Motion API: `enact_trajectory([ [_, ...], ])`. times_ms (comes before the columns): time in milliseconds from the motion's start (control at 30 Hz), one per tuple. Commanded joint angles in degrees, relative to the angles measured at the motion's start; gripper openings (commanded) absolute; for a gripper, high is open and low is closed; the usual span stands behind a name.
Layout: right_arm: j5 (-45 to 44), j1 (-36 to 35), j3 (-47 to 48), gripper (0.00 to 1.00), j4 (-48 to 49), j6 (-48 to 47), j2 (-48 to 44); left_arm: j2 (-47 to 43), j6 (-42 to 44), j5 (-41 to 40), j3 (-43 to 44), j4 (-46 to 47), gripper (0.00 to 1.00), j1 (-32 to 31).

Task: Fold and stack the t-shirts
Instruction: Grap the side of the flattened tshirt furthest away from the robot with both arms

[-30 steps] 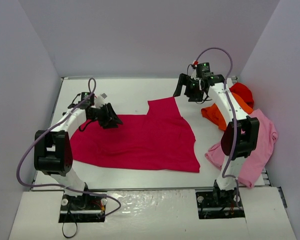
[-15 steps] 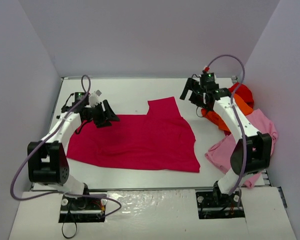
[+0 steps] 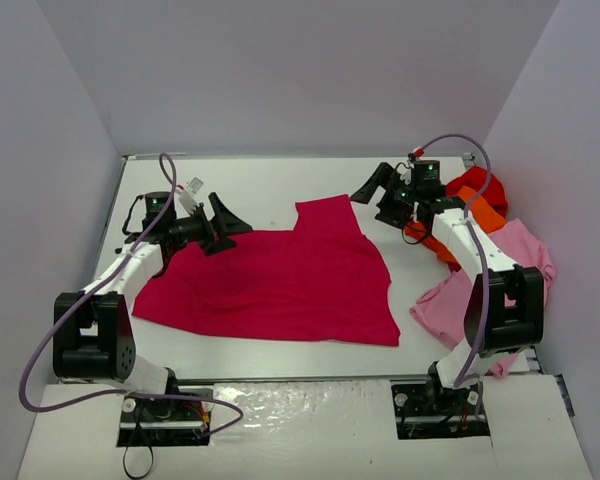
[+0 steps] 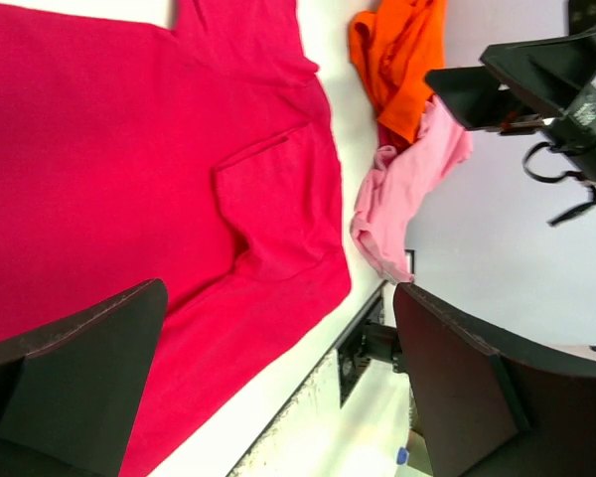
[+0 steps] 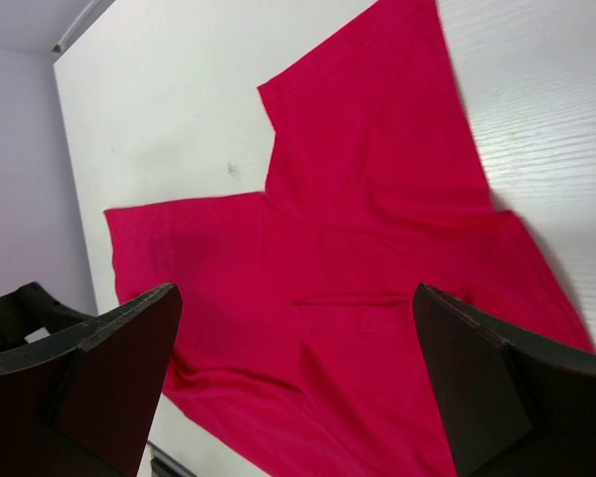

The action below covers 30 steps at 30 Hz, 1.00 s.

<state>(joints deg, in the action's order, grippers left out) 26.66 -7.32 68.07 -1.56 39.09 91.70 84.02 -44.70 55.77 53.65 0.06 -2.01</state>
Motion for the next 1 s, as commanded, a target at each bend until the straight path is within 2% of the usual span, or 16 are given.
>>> enact_trajectory([
  [0,5.67,-2.01,-1.40,1.00,8.46,2.24,-0.50,-1.19,-2.97,3.98,2.07,8.88,0.97,0.60],
  [67,4.64,-3.53,-2.01,1.00,9.55,2.41,1.16,-1.47,-0.74,2.71,2.98,5.25,0.97,0.60],
  [133,2.39,-6.13,-1.18,1.00,9.08,1.92,2.71,-2.52,4.46,-1.08,4.87,-2.61,0.97,0.60],
  [200,-6.26,-9.67,2.18,1.00,4.55,-1.56,4.21,-4.49,13.85,-10.63,8.19,-13.38,0.97,0.00],
  [267,-14.43,-11.70,4.52,1.00,-1.03,-5.27,6.27,-5.08,17.97,-20.70,11.53,-22.01,0.96,-0.81],
  [333,-18.89,-14.51,10.28,1.00,-5.23,-7.59,10.31,-4.20,19.31,-28.78,15.72,-30.83,0.94,-1.74],
  [433,-22.07,-15.87,13.05,1.00,-6.08,-8.66,15.16,-2.18,19.74,-37.40,20.99,-37.94,0.93,-2.83],
  [600,-22.72,-16.70,15.80,1.00,-5.55,-8.25,20.68,4.94,21.55,-50.32,33.97,-49.95,0.92,-4.62],
  [700,-22.42,-16.84,17.94,1.00,-5.12,-9.72,22.79,11.11,21.27,-53.00,38.76,-54.00,0.92,-4.59],
  [867,-23.08,-16.76,23.15,1.00,-5.18,-12.24,25.68,16.81,19.39,-55.18,42.85,-54.46,0.84,-4.73],
  [967,-22.72,-16.39,25.36,1.00,-5.24,-12.81,27.24,20.40,18.98,-57.79,44.45,-54.85,0.72,-5.11],
])
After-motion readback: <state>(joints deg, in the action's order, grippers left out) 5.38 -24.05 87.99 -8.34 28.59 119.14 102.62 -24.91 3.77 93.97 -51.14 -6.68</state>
